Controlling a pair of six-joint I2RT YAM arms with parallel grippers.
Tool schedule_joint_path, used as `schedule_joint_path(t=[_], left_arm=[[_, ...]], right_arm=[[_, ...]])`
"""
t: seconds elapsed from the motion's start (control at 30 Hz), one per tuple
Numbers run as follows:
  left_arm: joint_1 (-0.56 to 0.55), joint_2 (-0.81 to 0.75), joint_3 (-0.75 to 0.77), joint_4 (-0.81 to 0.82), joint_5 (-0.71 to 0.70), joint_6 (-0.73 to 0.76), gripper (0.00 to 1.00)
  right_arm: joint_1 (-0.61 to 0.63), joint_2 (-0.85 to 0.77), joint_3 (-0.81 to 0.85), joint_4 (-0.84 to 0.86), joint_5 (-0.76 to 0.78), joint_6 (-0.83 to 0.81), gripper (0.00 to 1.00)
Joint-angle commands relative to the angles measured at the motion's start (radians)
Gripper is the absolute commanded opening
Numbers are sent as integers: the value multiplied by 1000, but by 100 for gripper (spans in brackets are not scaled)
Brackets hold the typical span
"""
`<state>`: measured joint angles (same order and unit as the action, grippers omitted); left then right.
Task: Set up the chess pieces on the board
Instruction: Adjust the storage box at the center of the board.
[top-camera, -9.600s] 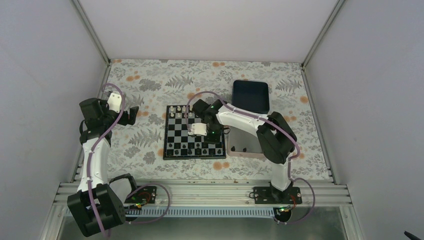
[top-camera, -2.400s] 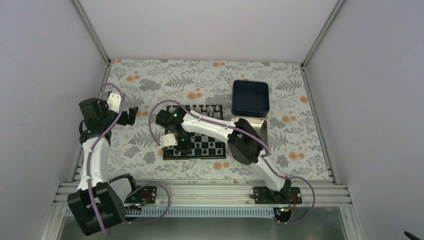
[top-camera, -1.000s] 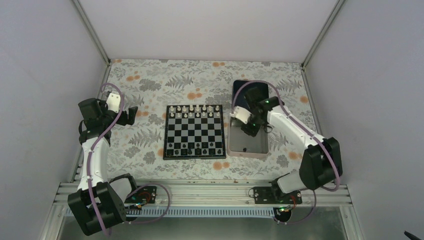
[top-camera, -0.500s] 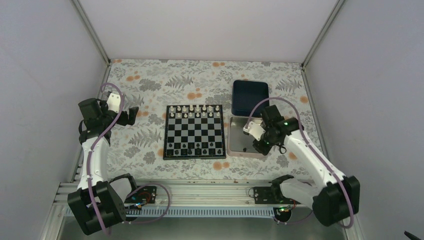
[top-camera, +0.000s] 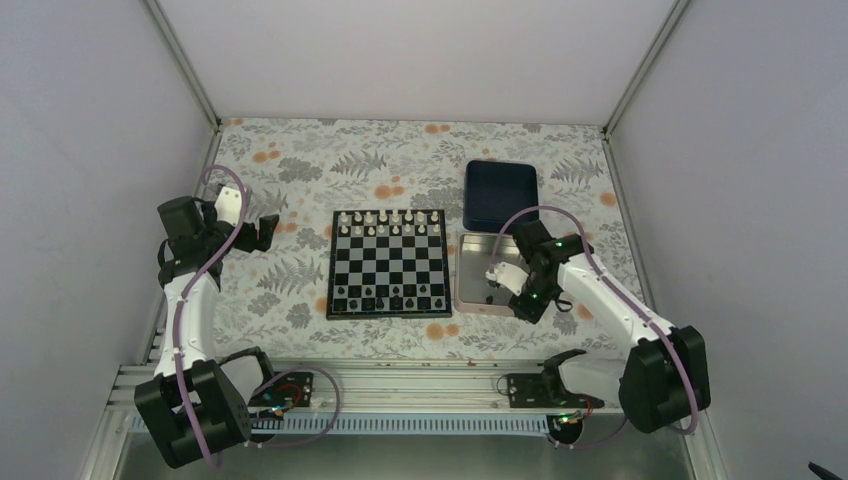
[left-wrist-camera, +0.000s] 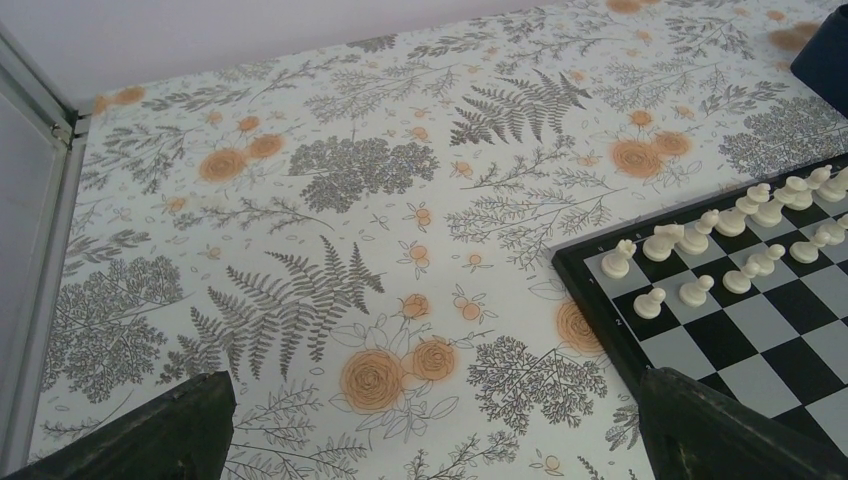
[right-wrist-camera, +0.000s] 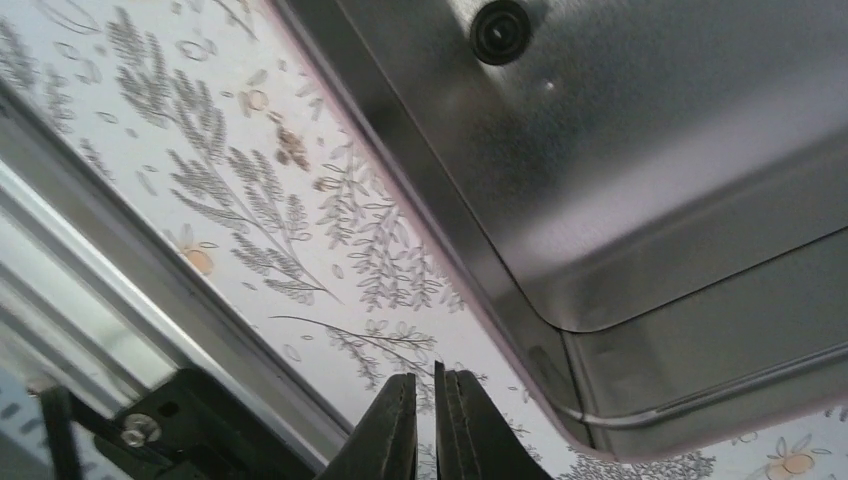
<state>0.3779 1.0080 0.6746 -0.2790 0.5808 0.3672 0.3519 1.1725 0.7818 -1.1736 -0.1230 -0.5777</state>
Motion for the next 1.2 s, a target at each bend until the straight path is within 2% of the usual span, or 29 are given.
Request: schedule_joint_path(t=[0.0, 0.23, 0.43, 0.6, 0.83, 0.9, 1.0, 1.17], left_arm=[[6, -5, 14, -3, 21, 13, 100], [6, -5, 11, 0, 10, 13, 100], [6, 1, 13, 3, 16, 12, 100], [6, 0, 12, 3, 21, 12, 100], [6, -13, 7, 2, 20, 12, 100], [6, -15, 5, 2, 19, 12, 100], [6, -15, 5, 0, 25, 14, 100], [6, -13, 5, 1, 31, 15, 100]], right_arm=[[-8, 49, -18, 38, 107, -6, 8], [-26, 80, -32, 111, 198, 13, 7], [-125, 83, -33, 212, 261, -8, 9], [-222, 169, 9, 355, 253, -62, 10], [-245, 325, 146, 474, 208, -81, 8], [-254, 364, 178, 504, 236, -80, 8], [-264, 395, 227, 492, 262, -64, 8], [-229, 326, 281, 406, 249, -32, 9]])
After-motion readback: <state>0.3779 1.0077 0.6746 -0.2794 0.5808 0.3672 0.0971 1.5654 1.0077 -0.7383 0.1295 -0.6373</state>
